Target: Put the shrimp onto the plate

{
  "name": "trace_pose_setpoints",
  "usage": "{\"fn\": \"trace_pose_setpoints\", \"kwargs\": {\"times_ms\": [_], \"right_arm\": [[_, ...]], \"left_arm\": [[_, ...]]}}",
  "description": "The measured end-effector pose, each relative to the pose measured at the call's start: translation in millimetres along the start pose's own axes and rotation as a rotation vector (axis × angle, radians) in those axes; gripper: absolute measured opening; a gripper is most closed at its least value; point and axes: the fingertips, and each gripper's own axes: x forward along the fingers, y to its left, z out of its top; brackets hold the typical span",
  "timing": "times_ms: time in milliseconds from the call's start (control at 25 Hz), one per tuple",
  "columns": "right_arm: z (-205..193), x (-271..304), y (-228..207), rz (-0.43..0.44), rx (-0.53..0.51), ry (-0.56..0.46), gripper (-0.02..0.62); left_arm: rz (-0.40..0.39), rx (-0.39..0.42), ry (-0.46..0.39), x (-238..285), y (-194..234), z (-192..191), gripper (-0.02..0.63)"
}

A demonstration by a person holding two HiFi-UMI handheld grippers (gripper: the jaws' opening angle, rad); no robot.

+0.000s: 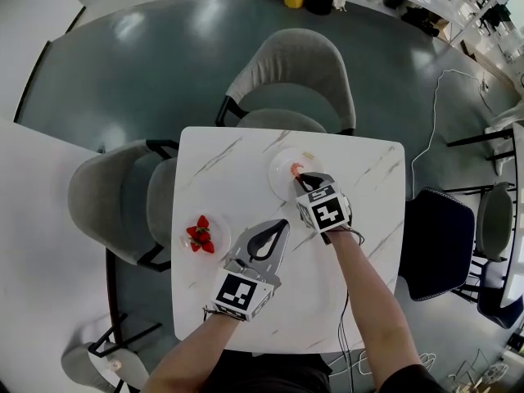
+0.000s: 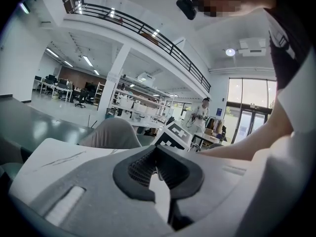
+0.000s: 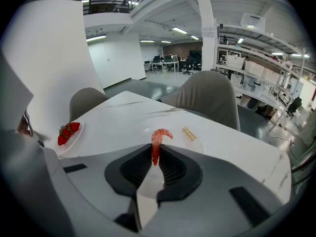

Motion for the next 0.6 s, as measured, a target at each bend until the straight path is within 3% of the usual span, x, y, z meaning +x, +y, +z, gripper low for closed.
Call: {"fn": "trace_pose_setpoints", "kwargs": {"times_ms": [600], "right_arm": [[-7,13,-4,-0.010,-0.050,0.130,0.049]], "left_arm": [[-0.006,0.003,0.028,22,9,-9,0.008]]}}
